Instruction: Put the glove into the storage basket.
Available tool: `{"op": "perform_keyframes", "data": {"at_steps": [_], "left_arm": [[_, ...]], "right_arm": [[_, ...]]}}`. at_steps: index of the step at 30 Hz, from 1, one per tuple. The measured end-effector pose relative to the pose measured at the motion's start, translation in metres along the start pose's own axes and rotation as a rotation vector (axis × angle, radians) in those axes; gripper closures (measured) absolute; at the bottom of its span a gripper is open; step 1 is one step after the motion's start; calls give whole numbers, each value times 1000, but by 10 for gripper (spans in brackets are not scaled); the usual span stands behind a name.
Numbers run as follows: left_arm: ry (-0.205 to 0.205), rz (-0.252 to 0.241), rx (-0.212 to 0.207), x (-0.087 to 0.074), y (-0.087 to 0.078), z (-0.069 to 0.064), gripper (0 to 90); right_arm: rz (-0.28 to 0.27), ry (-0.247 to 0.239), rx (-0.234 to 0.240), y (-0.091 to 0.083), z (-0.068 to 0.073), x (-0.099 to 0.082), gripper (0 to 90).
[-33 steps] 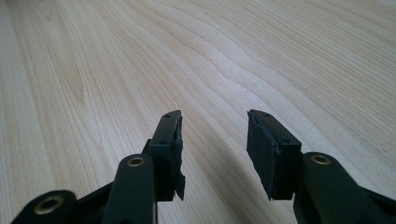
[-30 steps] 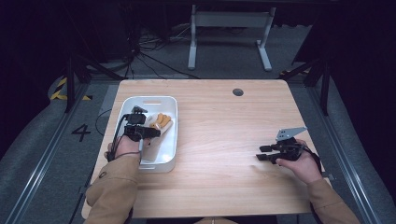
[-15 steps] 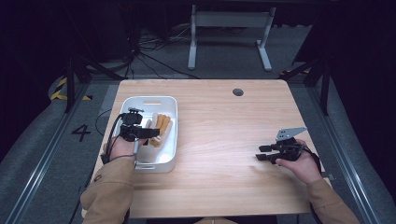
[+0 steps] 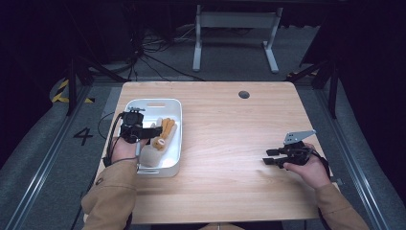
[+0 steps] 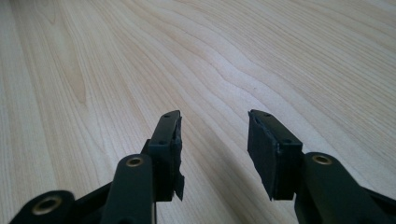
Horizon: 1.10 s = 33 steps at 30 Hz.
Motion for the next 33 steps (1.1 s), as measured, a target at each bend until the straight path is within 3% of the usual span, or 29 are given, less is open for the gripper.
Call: {"op": "perform_keyframes", "data": {"at_steps": [4, 6, 7, 10, 11, 12, 14, 19, 20, 23, 26, 29, 33], "left_arm": [[39, -38, -33, 7, -9, -13, 202], [96, -73, -54, 13, -16, -25, 188], [96, -73, -54, 13, -16, -25, 186], [167, -97, -96, 14, -24, -47, 180], [167, -97, -96, 14, -24, -47, 179], [196, -87, -117, 12, -27, -59, 182], [214, -87, -130, 11, -28, -65, 189], [298, -73, -209, 5, -33, -101, 195], [298, -73, -209, 5, -33, -101, 193], [350, -62, -231, 0, -33, -118, 198], [428, -52, -258, -9, -30, -140, 225], [448, -44, -285, -14, -29, -151, 225], [499, -24, -338, -26, -26, -174, 225]], "right_arm": [[-3, 7, -1, -1, -1, 0, 559], [-4, 7, -6, -2, -2, -1, 558], [-4, 7, -6, -2, -2, -1, 558], [-7, 11, -7, -3, -2, -1, 557], [-6, 12, -7, -3, -2, -1, 556], [-5, 10, -9, -3, -2, -1, 556], [-7, 11, -10, -3, -2, -2, 556], [-9, 24, -26, -10, -3, -6, 547], [-9, 25, -29, -11, -3, -7, 547], [-10, 33, -34, -13, -3, -10, 545], [-4, 39, -38, -16, -2, -14, 543], [-5, 41, -43, -18, -2, -16, 542], [-2, 46, -51, -20, -2, -19, 542]]}}
Point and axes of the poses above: each handheld gripper's, and its own axes: y roughly forward along the jaws, x roughly out of its top, z roughly to its left, the point moved 9 cm from there along y, roughly forward along the jaws, and after that the axes turned 9 degrees about -y, right-handed, at the moved point
